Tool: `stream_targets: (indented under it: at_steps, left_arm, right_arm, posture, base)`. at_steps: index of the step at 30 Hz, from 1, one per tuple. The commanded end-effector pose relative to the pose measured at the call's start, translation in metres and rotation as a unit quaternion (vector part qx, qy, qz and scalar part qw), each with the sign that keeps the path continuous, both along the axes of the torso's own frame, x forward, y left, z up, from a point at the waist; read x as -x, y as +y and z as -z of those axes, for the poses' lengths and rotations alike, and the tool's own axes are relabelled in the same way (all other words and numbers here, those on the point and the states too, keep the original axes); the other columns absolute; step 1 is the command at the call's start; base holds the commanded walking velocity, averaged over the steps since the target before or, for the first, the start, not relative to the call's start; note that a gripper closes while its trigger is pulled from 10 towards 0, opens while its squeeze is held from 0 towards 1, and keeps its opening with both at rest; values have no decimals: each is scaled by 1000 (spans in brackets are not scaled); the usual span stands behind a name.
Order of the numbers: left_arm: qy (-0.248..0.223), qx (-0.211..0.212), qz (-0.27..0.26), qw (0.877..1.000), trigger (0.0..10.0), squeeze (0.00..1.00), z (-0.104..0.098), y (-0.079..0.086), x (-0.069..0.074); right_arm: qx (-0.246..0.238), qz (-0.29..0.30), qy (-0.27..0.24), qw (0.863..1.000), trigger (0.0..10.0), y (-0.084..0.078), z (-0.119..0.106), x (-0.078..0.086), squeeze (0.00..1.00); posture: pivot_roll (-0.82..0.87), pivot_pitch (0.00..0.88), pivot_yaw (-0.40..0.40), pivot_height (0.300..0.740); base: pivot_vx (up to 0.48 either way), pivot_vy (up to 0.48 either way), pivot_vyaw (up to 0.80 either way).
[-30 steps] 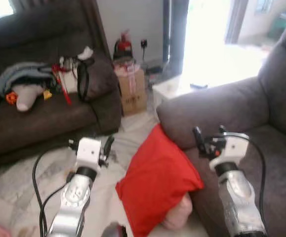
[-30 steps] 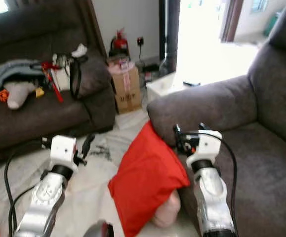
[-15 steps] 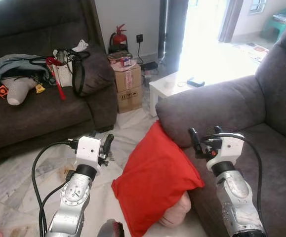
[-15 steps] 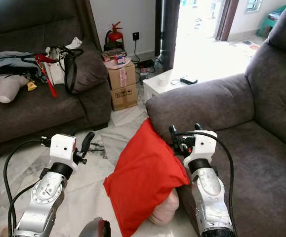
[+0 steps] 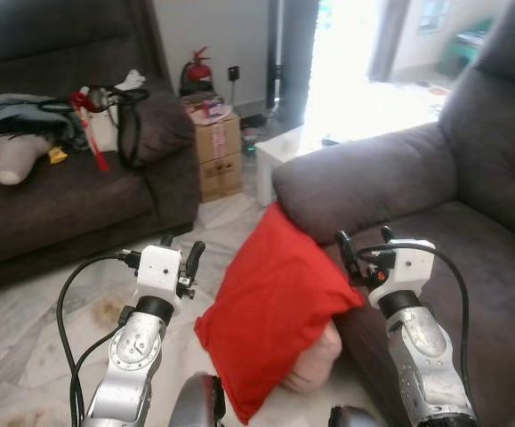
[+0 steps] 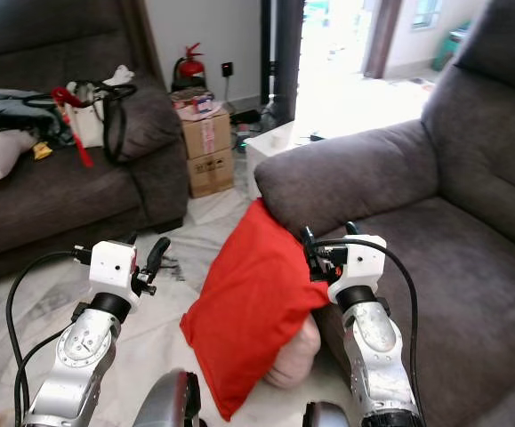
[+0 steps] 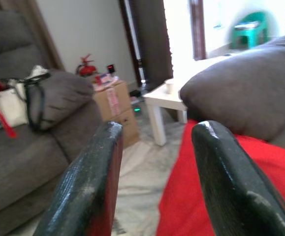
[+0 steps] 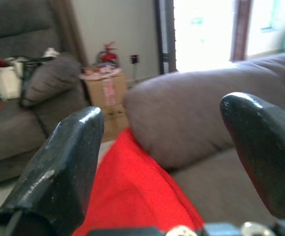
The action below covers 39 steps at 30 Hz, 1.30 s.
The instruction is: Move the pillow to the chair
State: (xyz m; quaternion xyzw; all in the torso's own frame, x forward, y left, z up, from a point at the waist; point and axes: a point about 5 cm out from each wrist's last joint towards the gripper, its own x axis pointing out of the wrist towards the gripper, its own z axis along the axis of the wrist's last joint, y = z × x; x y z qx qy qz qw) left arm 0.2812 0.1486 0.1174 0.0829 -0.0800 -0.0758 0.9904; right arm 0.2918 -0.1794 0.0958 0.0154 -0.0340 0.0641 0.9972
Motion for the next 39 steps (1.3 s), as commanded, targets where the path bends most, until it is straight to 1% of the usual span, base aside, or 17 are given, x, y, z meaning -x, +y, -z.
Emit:
stream_targets:
  at_steps: [1,4,6,17,25,29,39]
  left_arm:
    - [8,8,-7,1000,10000,0,3,3,2]
    - [11,16,-10,1000,10000,0,4,4,2]
    - [16,31,-16,999,10000,0,4,6,1]
    - [19,36,-21,999,10000,0,5,8,2]
    - [20,35,-27,999,10000,0,5,11,1]
    - [20,37,-28,999,10000,0,5,11,2]
    - [20,39,-29,999,10000,0,5,12,2]
  right_arm:
    - [-1,-4,-9,1000,10000,3,-5,-3,0]
    - [1,-5,-9,1000,10000,3,-5,-3,0]
    - [3,-8,-7,1000,10000,4,-5,-4,0]
    - [14,-25,-11,1000,10000,7,-5,-2,0]
    - [12,-37,-12,999,10000,10,-5,0,0]
    - [3,-34,-9,999,10000,8,-4,1,0]
    - [9,-40,-8,999,10000,9,-5,0,0]
  posture:
    - [-45,36,50,604]
    - [-46,35,50,604]
    - [-43,35,48,604]
    - [-42,44,47,604]
    - [-43,49,46,604]
    - [-43,52,46,604]
    - [-42,54,45,604]
  base:
    - [0,0,0]
    - [0,0,0]
    - [0,0,0]
    - [0,0,0]
    - [0,0,779]
    - [0,0,0]
    - [0,0,0]
